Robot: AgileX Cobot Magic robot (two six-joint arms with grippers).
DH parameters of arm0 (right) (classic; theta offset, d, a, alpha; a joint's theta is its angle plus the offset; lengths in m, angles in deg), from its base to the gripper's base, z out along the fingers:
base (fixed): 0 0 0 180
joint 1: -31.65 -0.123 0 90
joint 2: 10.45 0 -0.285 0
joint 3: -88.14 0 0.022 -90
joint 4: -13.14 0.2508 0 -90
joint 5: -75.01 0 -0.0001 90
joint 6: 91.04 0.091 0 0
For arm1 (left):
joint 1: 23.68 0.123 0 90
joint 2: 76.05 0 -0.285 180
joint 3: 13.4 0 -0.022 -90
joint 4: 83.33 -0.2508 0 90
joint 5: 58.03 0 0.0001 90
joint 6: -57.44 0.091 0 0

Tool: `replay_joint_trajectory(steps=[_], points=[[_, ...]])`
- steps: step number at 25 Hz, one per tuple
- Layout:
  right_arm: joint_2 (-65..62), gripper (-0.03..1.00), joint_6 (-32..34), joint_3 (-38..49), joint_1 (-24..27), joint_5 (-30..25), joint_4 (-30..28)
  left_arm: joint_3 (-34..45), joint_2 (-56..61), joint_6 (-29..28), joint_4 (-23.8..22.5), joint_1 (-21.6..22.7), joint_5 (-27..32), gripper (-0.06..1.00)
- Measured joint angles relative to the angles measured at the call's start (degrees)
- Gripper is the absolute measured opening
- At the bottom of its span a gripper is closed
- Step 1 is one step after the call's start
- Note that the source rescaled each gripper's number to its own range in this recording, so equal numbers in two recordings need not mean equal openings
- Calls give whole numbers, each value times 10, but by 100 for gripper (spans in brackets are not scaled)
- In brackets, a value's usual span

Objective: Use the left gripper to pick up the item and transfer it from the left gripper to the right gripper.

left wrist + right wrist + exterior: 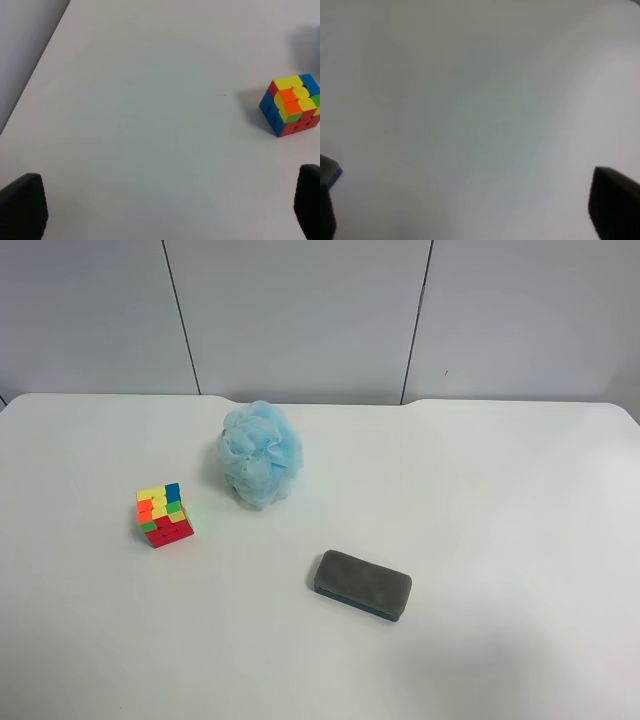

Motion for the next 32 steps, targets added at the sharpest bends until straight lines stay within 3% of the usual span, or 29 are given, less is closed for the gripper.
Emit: replay_joint_trajectory(steps=[32], points=[[0,100,0,0,0,0,0,-21,-39,-5,0,0,9,100]])
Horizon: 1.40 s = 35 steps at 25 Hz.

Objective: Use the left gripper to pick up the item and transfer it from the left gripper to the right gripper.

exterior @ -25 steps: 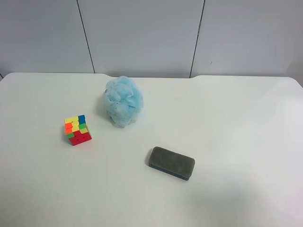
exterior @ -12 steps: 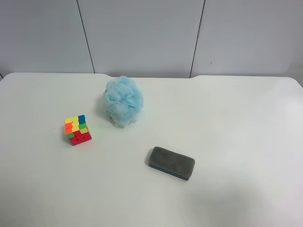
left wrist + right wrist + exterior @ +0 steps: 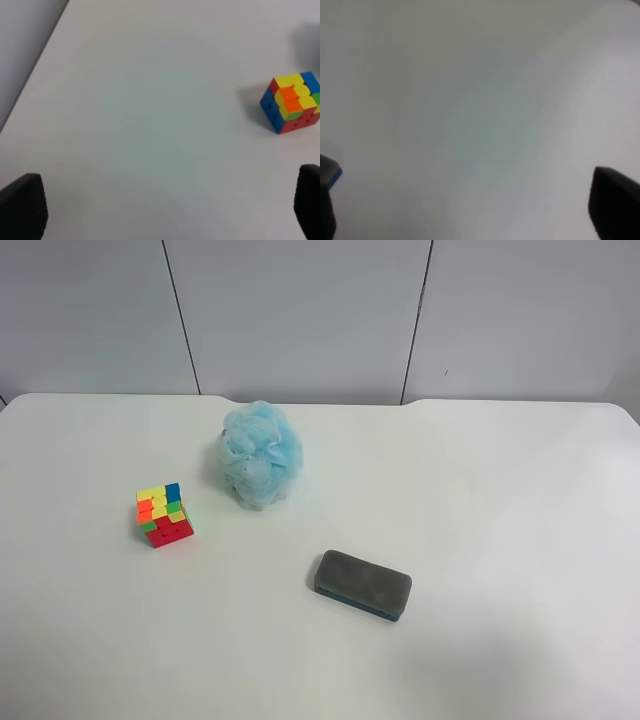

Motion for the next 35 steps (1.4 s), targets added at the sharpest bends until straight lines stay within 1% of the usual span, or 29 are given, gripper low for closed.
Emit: replay_joint_trajectory(steps=[3,7,12,18,24,27,32,35], points=[[0,100,0,0,0,0,0,-27,-67,-8,4,0,21,100],[0,100,0,0,0,0,0,-72,-184,-28,17,0,46,100],[0,100,0,0,0,0,0,-126,-327,-51,17,0,45,100],[0,100,0,0,0,0,0,-167,-473,-76,17,0,42,100],[0,100,0,0,0,0,1,-174,-585,-78,59,-3,18,100],[0,100,0,0,0,0,1,-174,-618,-99,63,-38,-18,100],[0,100,0,0,0,0,1,-174,-674,-177,59,-132,-82,100],[0,100,0,0,0,0,1,-174,-716,-213,59,-172,-120,100]])
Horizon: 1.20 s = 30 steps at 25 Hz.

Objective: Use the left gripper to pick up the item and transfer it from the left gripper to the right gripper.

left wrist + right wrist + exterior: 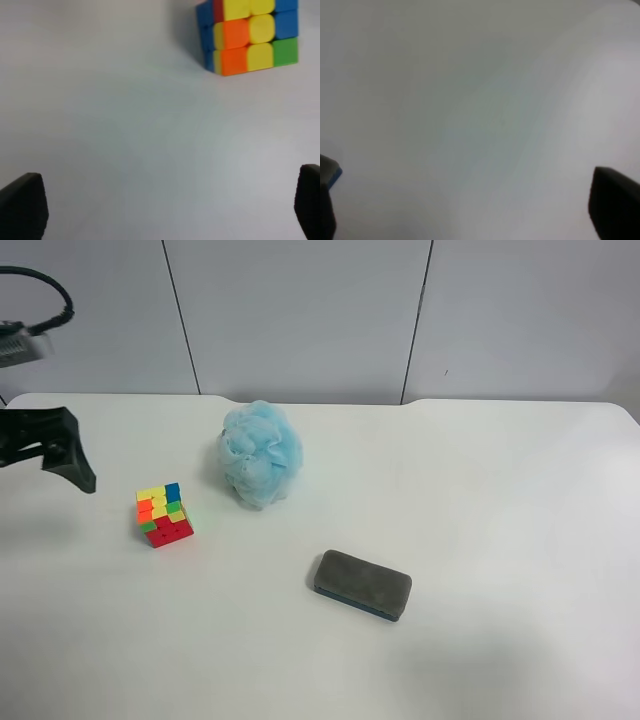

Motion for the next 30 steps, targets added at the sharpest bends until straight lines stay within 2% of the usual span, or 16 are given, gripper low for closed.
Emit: replay_joint_trajectory(steps=[7,14,30], points=[[0,100,0,0,0,0,0,-64,-110,-23,0,-44,-22,100],[0,100,0,0,0,0,0,-134,-209,-28,4,-48,-27,100],[0,100,0,0,0,0,0,-140,-325,-29,21,-48,-130,100]])
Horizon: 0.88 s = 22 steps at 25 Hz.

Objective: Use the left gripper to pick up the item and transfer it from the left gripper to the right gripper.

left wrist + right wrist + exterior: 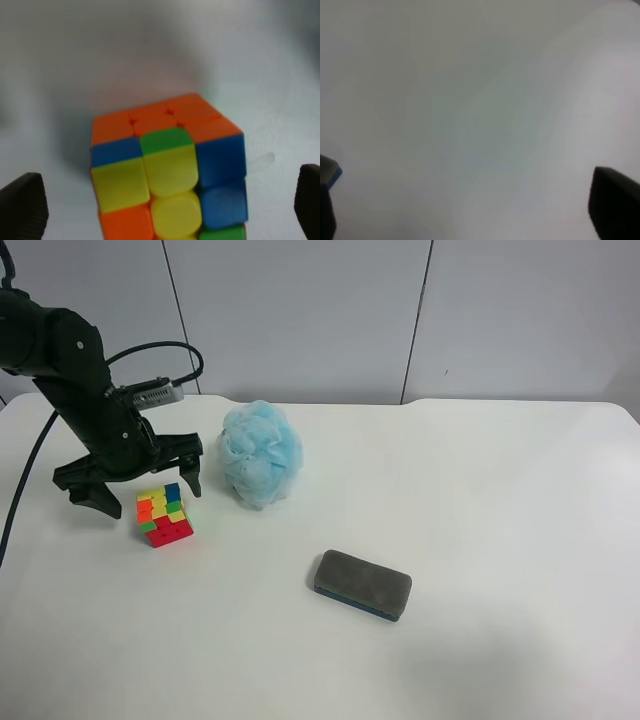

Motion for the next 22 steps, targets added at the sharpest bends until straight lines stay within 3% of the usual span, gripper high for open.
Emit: replay_joint_trajectory(steps=[8,14,15,17,18,22], points=[[0,100,0,0,0,0,0,0,-29,0,7,0,-12,96],[0,100,0,0,0,0,0,0,-31,0,8,0,-14,55],[0,100,0,0,0,0,0,0,-32,-1,8,0,-14,45],[0,100,0,0,0,0,0,0,-34,-1,8,0,-14,11],[0,100,0,0,0,0,0,0,-34,-1,8,0,-14,0],[0,100,0,0,0,0,0,0,-34,-1,8,0,-10,1]])
